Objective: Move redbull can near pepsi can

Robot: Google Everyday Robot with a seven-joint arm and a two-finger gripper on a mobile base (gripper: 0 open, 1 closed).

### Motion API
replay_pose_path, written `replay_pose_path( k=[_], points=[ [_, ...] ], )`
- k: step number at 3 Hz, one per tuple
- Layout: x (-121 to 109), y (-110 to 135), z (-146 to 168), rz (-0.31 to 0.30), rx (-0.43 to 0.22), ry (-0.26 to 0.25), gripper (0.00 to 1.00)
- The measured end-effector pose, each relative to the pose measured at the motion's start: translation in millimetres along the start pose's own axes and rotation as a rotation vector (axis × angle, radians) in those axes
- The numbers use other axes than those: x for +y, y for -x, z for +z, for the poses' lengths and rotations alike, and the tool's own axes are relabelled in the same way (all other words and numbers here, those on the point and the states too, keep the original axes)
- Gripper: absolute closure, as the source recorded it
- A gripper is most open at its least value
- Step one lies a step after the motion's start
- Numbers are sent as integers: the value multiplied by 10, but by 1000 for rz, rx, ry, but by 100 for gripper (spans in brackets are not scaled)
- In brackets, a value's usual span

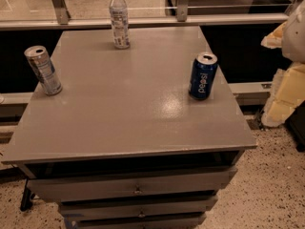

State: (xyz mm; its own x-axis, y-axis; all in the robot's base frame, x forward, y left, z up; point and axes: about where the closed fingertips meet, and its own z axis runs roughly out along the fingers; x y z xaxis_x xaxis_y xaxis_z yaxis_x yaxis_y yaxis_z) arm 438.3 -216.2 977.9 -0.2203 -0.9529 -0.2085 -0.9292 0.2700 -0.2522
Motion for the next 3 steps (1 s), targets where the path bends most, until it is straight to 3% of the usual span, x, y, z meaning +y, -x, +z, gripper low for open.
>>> replay_pose_path(
  k=[2, 3],
  points=[
    [6, 45, 23, 11, -29, -2, 0],
    [40, 224, 192, 43, -131, 7, 0]
  ],
)
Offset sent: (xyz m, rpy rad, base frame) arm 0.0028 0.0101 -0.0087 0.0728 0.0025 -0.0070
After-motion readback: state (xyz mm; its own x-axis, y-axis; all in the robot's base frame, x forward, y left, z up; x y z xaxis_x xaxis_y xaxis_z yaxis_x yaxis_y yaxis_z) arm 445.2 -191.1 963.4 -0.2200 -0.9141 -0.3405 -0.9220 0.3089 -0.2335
